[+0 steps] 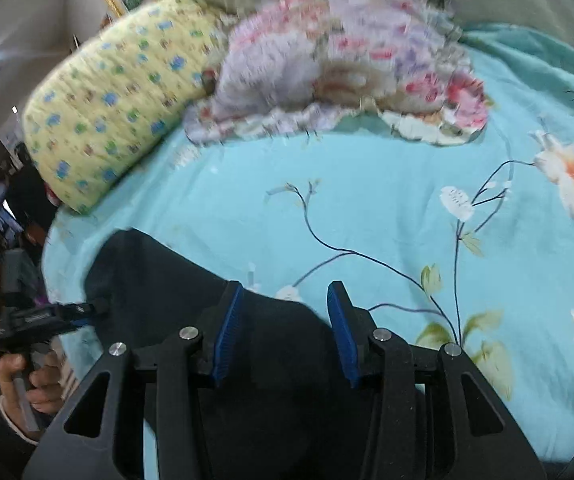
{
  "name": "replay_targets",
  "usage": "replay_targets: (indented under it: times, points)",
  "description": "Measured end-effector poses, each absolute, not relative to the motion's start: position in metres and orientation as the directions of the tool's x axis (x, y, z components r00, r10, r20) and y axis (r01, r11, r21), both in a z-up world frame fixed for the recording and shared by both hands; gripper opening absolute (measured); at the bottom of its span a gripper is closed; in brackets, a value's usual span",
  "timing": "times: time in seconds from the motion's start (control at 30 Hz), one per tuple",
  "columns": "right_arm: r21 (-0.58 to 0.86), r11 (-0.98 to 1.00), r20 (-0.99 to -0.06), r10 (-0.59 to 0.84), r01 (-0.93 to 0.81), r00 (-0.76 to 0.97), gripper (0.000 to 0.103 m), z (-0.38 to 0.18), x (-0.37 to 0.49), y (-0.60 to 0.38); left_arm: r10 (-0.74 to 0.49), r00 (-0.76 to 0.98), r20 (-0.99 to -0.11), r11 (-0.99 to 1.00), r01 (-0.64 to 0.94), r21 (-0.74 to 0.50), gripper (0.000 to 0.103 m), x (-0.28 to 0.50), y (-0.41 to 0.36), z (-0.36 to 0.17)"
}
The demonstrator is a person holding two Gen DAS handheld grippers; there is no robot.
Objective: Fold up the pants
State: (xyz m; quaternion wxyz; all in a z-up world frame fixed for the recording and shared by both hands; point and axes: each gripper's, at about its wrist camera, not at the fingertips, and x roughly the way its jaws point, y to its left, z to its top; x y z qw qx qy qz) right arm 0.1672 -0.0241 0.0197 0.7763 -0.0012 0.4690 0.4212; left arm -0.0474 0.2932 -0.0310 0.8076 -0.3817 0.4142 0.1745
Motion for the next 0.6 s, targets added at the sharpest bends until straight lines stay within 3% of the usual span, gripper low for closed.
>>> replay_targets:
  times: [0.17,0.27,0.3,0.33,0.4,0.6]
  points:
    - [0.361,0.644,-0.806,0.58,-0.675,0.123,0.045,-0.01,0.18,-0.005,-0.003,0.595,-0.804,0.679,-0.589,-0.438,0.066,-0.036,0.292,-0.032]
    - [0.341,0.615,-0.816,0.569,-0.711,0.1,0.044,-0.015,0.175,0.002,0.02,0.6,-0.8,0.709,-0.573,-0.412,0.051,-0.03,0.289,-0.031]
    - [0.344,0.603,-0.818,0.569,-0.72,0.085,0.034,-0.015,0.174,0.003,0.023,0.603,-0.798,0.716,-0.567,-0.408,0.045,-0.028,0.288,-0.031]
    - [0.356,0.591,-0.816,0.574,-0.724,0.067,0.026,-0.015,0.172,0.005,0.023,0.609,-0.793,0.722,-0.559,-0.408,0.032,-0.027,0.287,-0.03]
    - [0.359,0.576,-0.817,0.574,-0.735,0.051,0.016,-0.014,0.168,0.008,0.005,0.642,-0.767,0.736,-0.521,-0.432,0.022,-0.029,0.283,-0.022]
    - [0.307,0.591,-0.778,0.607,-0.746,0.16,0.01,0.017,0.163,0.001,-0.006,0.722,-0.692,0.778,-0.432,-0.457,0.02,-0.047,0.279,0.009]
